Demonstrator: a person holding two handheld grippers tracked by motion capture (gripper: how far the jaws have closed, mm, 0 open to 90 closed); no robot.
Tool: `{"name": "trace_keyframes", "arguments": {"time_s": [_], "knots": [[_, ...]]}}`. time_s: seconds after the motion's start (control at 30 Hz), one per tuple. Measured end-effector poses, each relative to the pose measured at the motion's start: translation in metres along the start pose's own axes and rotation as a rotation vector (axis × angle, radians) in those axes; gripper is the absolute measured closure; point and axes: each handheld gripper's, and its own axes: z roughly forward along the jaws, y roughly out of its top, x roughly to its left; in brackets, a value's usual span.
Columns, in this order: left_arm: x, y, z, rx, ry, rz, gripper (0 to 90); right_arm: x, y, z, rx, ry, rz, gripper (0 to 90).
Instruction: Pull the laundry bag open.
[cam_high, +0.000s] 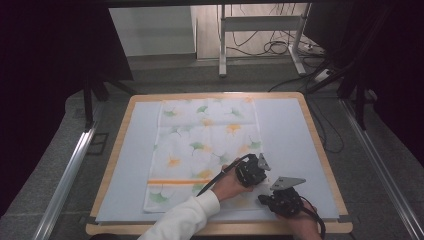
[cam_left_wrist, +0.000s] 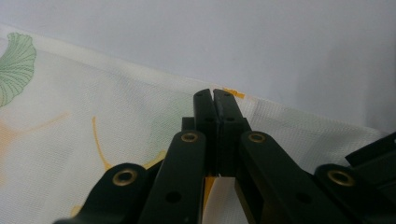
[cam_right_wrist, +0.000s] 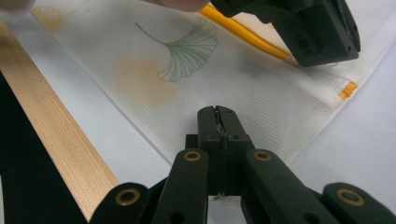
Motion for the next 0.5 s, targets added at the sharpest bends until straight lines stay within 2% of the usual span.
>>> {"name": "trace_keyframes", "arguments": {"time_s": [0.17,0.2,0.5], "knots": [[0.0,-0.001,0.0,-0.006,0.001,-0.006,90.0,-0.003,0.001,0.0,-0.003,-0.015,0.01,89.0],[-0.001,-0.001,0.0,-0.009,0.001,-0.006,90.0,-0.007,0.003,0.001,-0.01,-0.034,0.019,89.0],[-0.001,-0.002,0.0,-0.016,0.009,0.002,90.0,-0.021,0.008,0.002,-0.034,-0.073,0.062,89.1]]}}
